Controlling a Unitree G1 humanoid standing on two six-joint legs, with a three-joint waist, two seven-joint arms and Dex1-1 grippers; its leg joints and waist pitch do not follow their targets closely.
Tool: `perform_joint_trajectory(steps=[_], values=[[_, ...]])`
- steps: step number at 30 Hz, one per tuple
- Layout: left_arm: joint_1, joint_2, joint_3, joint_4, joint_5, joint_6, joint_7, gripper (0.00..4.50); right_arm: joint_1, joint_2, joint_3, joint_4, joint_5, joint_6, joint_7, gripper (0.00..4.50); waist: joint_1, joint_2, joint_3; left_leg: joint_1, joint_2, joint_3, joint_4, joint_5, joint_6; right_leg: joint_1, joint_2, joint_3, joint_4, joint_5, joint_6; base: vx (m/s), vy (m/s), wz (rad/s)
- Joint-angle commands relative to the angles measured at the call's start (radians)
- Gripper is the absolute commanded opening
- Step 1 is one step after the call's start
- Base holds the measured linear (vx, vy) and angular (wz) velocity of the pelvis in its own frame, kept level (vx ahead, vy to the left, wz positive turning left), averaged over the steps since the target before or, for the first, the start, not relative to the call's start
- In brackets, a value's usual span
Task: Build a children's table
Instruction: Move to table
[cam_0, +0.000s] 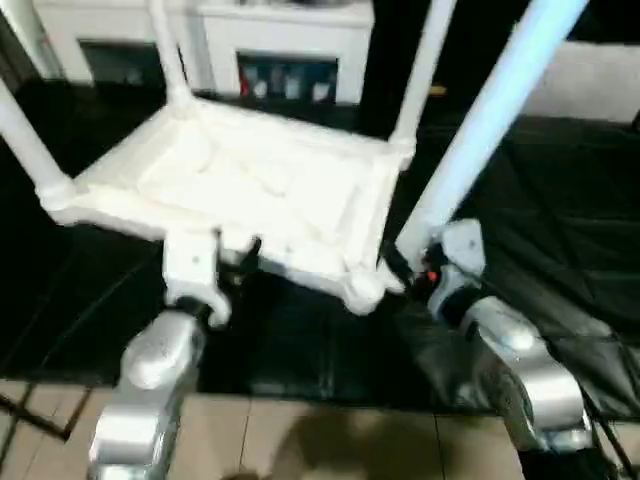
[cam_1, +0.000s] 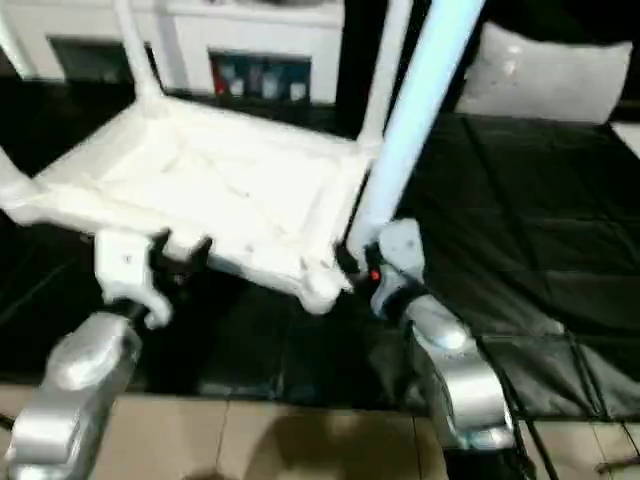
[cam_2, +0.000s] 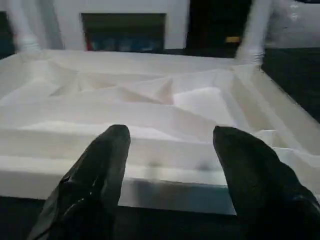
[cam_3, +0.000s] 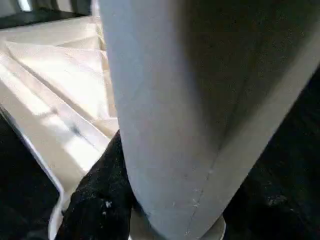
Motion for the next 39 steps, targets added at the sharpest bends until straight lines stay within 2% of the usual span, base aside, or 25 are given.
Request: perform_joint_trajectory(steps=[1, 3, 4, 6, 8, 9, 10, 11, 12, 14, 16, 18, 20, 21, 23, 24, 26, 28, 29, 30, 31, 32, 33, 35, 39], values=[[-0.003, 0.011, 0.008, 0.008, 0.007, -0.005, -0.005, 3.01, -0.017, 0.003, -0.002, -0.005, -0.005, -0.012, 0.000, 1.91, 0.025, 0.010, -0.035, -0.018, 0.086, -0.022, -0.079, 0.026, 0.000, 0.070, -0.140, 0.084, -0.156, -0.288, -0.152, 0.000, 0.000, 0.00], [-0.006, 0.012, 0.005, 0.012, 0.006, -0.007, -0.006, 3.01, -0.017, 0.004, 0.000, -0.003, -0.006, -0.013, 0.000, 1.91, 0.003, 0.022, -0.044, 0.048, 0.137, -0.051, -0.136, -0.060, -0.002, 0.036, -0.085, 0.043, -0.102, -0.173, -0.134, 0.016, 0.026, 0.01], [-0.008, 0.011, 0.004, 0.015, 0.006, -0.009, -0.006, 3.01, -0.018, 0.005, 0.003, -0.001, -0.007, -0.014, 0.000, 1.91, -0.023, 0.035, -0.064, 0.113, 0.182, -0.103, -0.150, -0.081, 0.050, -0.007, -0.083, 0.018, -0.045, -0.058, -0.133, 0.056, 0.043, -0.02], [-0.008, 0.010, 0.004, 0.016, 0.006, -0.010, -0.006, 3.01, -0.019, 0.005, 0.006, -0.001, -0.008, -0.014, 0.000, 1.91, -0.047, 0.024, -0.066, 0.156, 0.209, -0.149, -0.146, -0.020, 0.221, -0.079, -0.097, 0.024, 0.016, 0.006, -0.065, 0.054, 0.033, 0.02], [-0.009, 0.007, 0.005, 0.018, 0.005, -0.012, -0.009, 3.01, -0.020, 0.002, 0.012, -0.002, -0.010, -0.015, 0.001, 1.91, -0.052, 0.001, -0.066, 0.120, 0.148, -0.097, -0.116, 0.010, 0.271, -0.076, -0.131, 0.059, -0.029, 0.123, -0.054, 0.000, 0.000, 0.00], [-0.009, 0.006, 0.004, 0.020, 0.004, -0.012, -0.011, 3.01, -0.019, 0.001, 0.012, -0.002, -0.010, -0.017, 0.001, 1.91, -0.022, -0.029, -0.061, -0.005, 0.038, -0.014, -0.057, -0.008, 0.207, 0.046, -0.172, 0.120, -0.103, 0.148, -0.126, 0.000, 0.000, 0.00], [-0.011, 0.006, 0.004, 0.022, 0.003, -0.013, -0.015, 3.01, -0.018, 0.001, 0.010, -0.001, -0.010, -0.019, 0.001, 1.91, 0.005, -0.034, -0.069, -0.055, 0.038, -0.023, -0.001, 0.019, 0.124, 0.101, -0.222, 0.160, -0.139, -0.008, -0.137, 0.051, -0.025, 0.04], [-0.012, 0.007, 0.004, 0.023, 0.002, -0.013, -0.016, 3.01, -0.018, 0.002, 0.010, -0.001, -0.011, -0.020, 0.000, 1.91, 0.018, -0.019, -0.072, -0.059, 0.050, -0.028, 0.003, 0.036, 0.084, 0.106, -0.232, 0.161, -0.143, -0.041, -0.161, 0.051, -0.025, 0.04], [-0.012, 0.007, 0.005, 0.023, 0.001, -0.013, -0.017, 3.01, -0.017, 0.002, 0.009, -0.001, -0.011, -0.020, 0.000, 1.91, 0.013, -0.010, -0.064, -0.069, 0.057, -0.032, -0.031, 0.078, 0.035, 0.102, -0.180, 0.122, -0.132, -0.041, -0.191, 0.000, 0.000, 0.00], [-0.015, 0.008, 0.005, 0.025, -0.002, -0.013, -0.018, 3.01, -0.016, 0.003, 0.008, -0.001, -0.012, -0.021, 0.001, 1.91, -0.003, 0.018, -0.082, -0.021, 0.076, -0.039, -0.087, 0.165, 0.026, 0.073, -0.088, 0.052, -0.085, 0.092, -0.165, 0.061, 0.006, -0.01], [-0.016, 0.008, 0.006, 0.027, -0.007, -0.014, -0.021, 3.01, -0.016, 0.003, 0.010, 0.000, -0.012, -0.022, -0.001, 1.91, -0.058, 0.040, -0.098, 0.158, 0.178, -0.161, -0.107, 0.277, 0.294, -0.100, -0.068, 0.005, 0.029, 0.025, -0.080, 0.107, 0.016, 0.02], [-0.015, 0.008, 0.007, 0.027, -0.007, -0.015, -0.022, 3.01, -0.015, 0.002, 0.012, 0.001, -0.011, -0.024, -0.002, 1.91, -0.062, 0.020, -0.085, 0.145, 0.193, -0.155, -0.115, 0.194, 0.392, -0.129, -0.097, 0.027, 0.048, 0.001, -0.002, 0.053, 0.002, 0.01], [-0.014, 0.005, 0.008, 0.027, -0.003, -0.016, -0.023, 3.01, -0.014, -0.001, 0.015, 0.000, -0.010, -0.024, -0.002, 1.91, -0.052, -0.026, -0.072, 0.063, 0.075, -0.052, -0.094, -0.015, 0.282, -0.052, -0.126, 0.070, -0.069, 0.083, -0.044, 0.000, 0.000, 0.00], [-0.013, 0.005, 0.008, 0.027, -0.002, -0.016, -0.023, 3.01, -0.014, -0.002, 0.016, 0.000, -0.010, -0.024, -0.002, 1.91, -0.007, -0.038, -0.048, -0.021, 0.013, -0.013, -0.014, -0.069, 0.168, 0.046, -0.210, 0.151, -0.159, -0.203, -0.118, 0.049, -0.074, 0.07], [-0.013, 0.006, 0.007, 0.027, -0.001, -0.016, -0.024, 3.01, -0.014, 0.000, 0.014, 0.002, -0.014, -0.026, 0.001, 1.91, 0.017, -0.033, -0.072, -0.064, 0.034, -0.031, 0.023, 0.004, 0.046, 0.105, -0.221, 0.167, -0.162, -0.368, -0.183, 0.051, -0.063, 0.02], [-0.013, 0.007, 0.007, 0.028, -0.001, -0.016, -0.025, 3.01, -0.014, 0.000, 0.013, 0.003, -0.015, -0.027, 0.002, 1.91, 0.013, -0.013, -0.060, -0.064, 0.047, -0.031, -0.019, 0.052, 0.021, 0.092, -0.184, 0.128, -0.159, -0.310, -0.203, 0.052, -0.037, -0.03], [-0.016, 0.013, 0.005, 0.035, 0.005, -0.019, -0.029, 3.01, -0.015, 0.001, 0.014, 0.005, -0.018, -0.030, 0.000, 1.91, -0.009, 0.023, -0.062, -0.003, 0.084, -0.030, -0.114, 0.026, -0.014, 0.051, -0.091, 0.038, -0.125, -0.220, -0.162, 0.069, 0.012, -0.04], [-0.019, 0.017, 0.004, 0.040, 0.008, -0.021, -0.032, 3.01, -0.016, 0.001, 0.015, 0.006, -0.018, -0.031, -0.002, 1.91, -0.051, 0.039, -0.099, 0.117, 0.131, -0.110, -0.105, 0.235, 0.161, -0.053, -0.070, 0.003, -0.027, 0.104, -0.131, 0.106, 0.027, 0.02], [-0.020, 0.017, 0.004, 0.042, 0.008, -0.022, -0.033, 3.01, -0.016, 0.000, 0.015, 0.006, -0.018, -0.031, -0.003, 1.91, -0.057, 0.031, -0.102, 0.127, 0.136, -0.121, -0.089, 0.341, 0.219, -0.076, -0.079, 0.009, -0.017, 0.155, -0.113, 0.109, 0.023, 0.04], [-0.022, 0.018, 0.005, 0.044, 0.008, -0.022, -0.034, 3.01, -0.016, 0.000, 0.015, 0.006, -0.018, -0.031, -0.004, 1.91, -0.050, 0.011, -0.104, 0.102, 0.124, -0.115, -0.053, 0.575, 0.281, -0.085, -0.116, 0.042, -0.020, 0.290, -0.093, 0.083, 0.020, 0.07], [-0.026, 0.018, 0.006, 0.048, 0.011, -0.023, -0.036, 3.01, -0.017, -0.001, 0.014, 0.007, -0.018, -0.032, -0.007, 1.91, -0.031, -0.009, -0.113, 0.023, 0.059, -0.070, -0.025, 0.711, 0.229, -0.023, -0.126, 0.079, -0.012, 0.562, -0.086, 0.057, -0.002, 0.04], [-0.033, 0.018, 0.007, 0.057, 0.012, -0.025, -0.039, 3.01, -0.018, -0.002, 0.011, 0.008, -0.017, -0.032, -0.013, 1.91, -0.018, -0.011, -0.135, -0.003, 0.030, -0.062, -0.010, 0.775, 0.192, 0.017, -0.101, 0.088, 0.021, 0.775, -0.071, 0.057, -0.002, 0.04], [-0.033, 0.018, 0.007, 0.057, 0.012, -0.025, -0.039, 3.01, -0.018, -0.002, 0.011, 0.008, -0.017, -0.032, -0.013, 1.91, -0.003, -0.007, -0.131, -0.015, 0.026, -0.049, -0.013, 0.761, 0.112, 0.011, -0.086, 0.089, 0.024, 0.996, -0.050, 0.000, 0.000, 0.00], [-0.044, 0.031, -0.001, 0.077, 0.019, -0.058, -0.053, 3.01, -0.022, -0.002, 0.004, 0.015, -0.027, -0.034, -0.023, 1.91, -0.005, -0.006, -0.111, -0.030, 0.040, -0.046, -0.044, 0.532, -0.008, 0.015, -0.087, 0.079, 0.011, 0.943, -0.042, 0.000, 0.000, 0.00], [-0.080, 0.038, 0.016, 0.116, 0.002, -0.089, -0.069, 3.01, -0.036, -0.004, -0.003, 0.034, -0.042, -0.055, -0.035, 1.91, -0.013, 0.011, -0.068, 0.000, 0.084, -0.051, -0.105, -0.036, -0.153, -0.005, -0.113, 0.078, -0.053, 0.270, -0.115, -0.081, -0.021, -0.02]])
